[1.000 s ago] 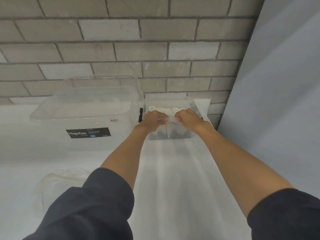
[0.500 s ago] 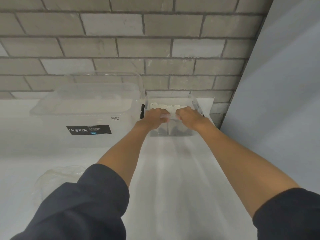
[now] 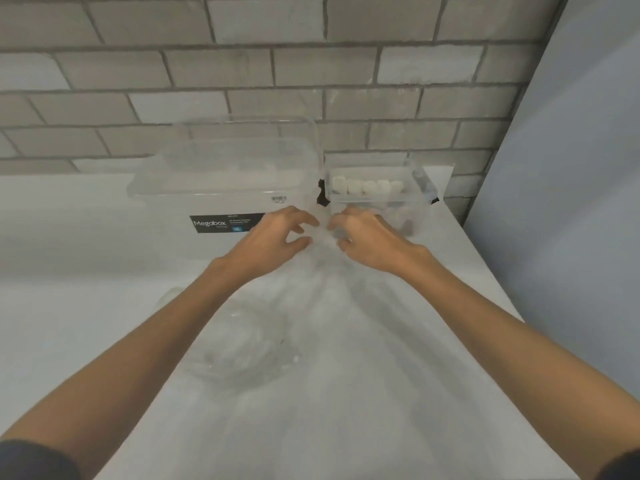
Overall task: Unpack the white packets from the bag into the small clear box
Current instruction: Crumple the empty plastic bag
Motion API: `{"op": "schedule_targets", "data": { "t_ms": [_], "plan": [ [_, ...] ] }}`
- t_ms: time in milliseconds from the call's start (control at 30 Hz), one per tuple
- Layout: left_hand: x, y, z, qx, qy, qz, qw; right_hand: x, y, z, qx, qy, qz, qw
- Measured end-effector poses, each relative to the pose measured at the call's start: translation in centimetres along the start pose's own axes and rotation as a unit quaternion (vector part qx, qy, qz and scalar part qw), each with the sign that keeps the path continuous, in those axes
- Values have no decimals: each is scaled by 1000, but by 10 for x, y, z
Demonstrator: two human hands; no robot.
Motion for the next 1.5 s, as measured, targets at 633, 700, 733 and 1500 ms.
{"op": "schedule_targets", "data": {
  "t_ms": [633,700,733,1500],
  "plan": [
    [15,-139,207,-132,-190,90,969,164,-130,71,194,-110,-196,955],
    [12,-121,205,-80,-167,139,973,157,-137,77,193,-71,-203,957],
    [12,-109,207,-50,-169,170,970,151,-142,79,190,-44,-206,959],
    [10,0,208,-44,-158,348,923,58,-192,167,38,31,-165,985]
  ]
}}
Point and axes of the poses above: each hand's wrist, its own z-axis away from the middle knuckle, its own x-axis out of the palm, y = z × x, the point moved 7 cm from there along -z, towards the middle knuckle, and after that the axes turned 12 degrees about -z, right-handed, at the moved point
